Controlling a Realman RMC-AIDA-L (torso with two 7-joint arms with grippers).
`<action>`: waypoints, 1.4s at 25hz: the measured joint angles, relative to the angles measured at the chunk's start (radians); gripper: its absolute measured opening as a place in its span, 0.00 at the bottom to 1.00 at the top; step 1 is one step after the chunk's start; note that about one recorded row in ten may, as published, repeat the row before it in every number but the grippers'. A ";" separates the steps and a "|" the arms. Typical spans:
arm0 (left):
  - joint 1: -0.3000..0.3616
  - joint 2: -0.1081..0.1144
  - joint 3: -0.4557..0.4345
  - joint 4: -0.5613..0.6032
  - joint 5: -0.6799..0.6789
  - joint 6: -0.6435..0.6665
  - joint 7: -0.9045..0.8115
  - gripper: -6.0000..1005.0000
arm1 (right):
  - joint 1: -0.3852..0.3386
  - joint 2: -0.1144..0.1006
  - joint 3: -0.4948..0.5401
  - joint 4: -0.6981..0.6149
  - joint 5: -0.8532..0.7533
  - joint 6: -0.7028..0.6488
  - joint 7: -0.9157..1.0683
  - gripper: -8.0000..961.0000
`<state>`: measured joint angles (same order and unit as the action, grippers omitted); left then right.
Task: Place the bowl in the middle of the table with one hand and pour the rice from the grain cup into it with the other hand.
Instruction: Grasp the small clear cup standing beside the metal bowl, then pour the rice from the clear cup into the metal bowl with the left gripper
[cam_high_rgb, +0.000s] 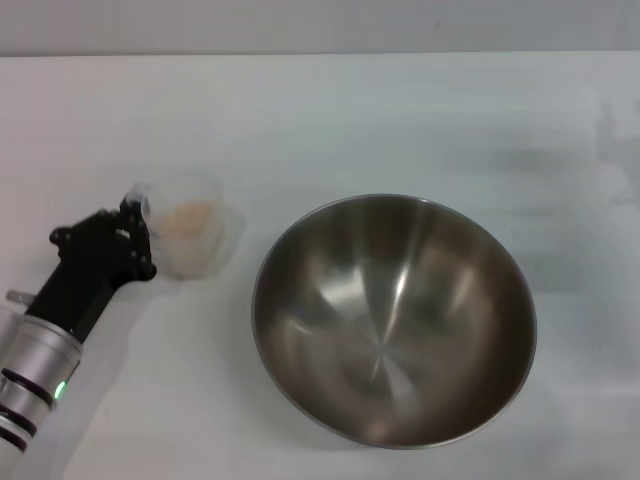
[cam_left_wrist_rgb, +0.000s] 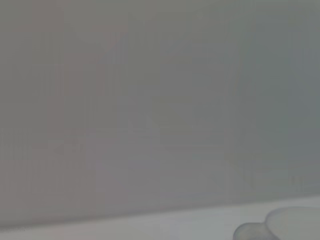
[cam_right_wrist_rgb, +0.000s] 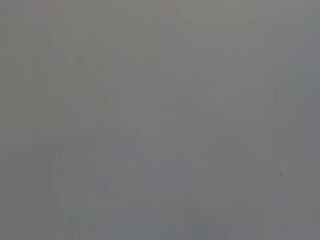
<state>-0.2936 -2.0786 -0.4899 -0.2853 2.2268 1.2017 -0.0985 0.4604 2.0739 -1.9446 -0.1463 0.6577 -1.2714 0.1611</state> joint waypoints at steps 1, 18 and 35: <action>-0.004 0.000 -0.003 0.001 0.000 0.015 0.008 0.02 | 0.002 0.000 0.000 0.001 0.000 0.000 0.000 0.44; -0.088 0.002 0.115 0.014 0.012 0.362 0.741 0.02 | 0.037 0.000 0.000 -0.004 -0.002 0.009 -0.060 0.44; -0.128 0.000 0.243 -0.011 0.117 0.381 1.409 0.02 | 0.043 0.000 0.000 -0.003 0.000 0.025 -0.061 0.44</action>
<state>-0.4215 -2.0785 -0.2468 -0.2967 2.3436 1.5827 1.3108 0.5035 2.0739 -1.9446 -0.1489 0.6577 -1.2461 0.1000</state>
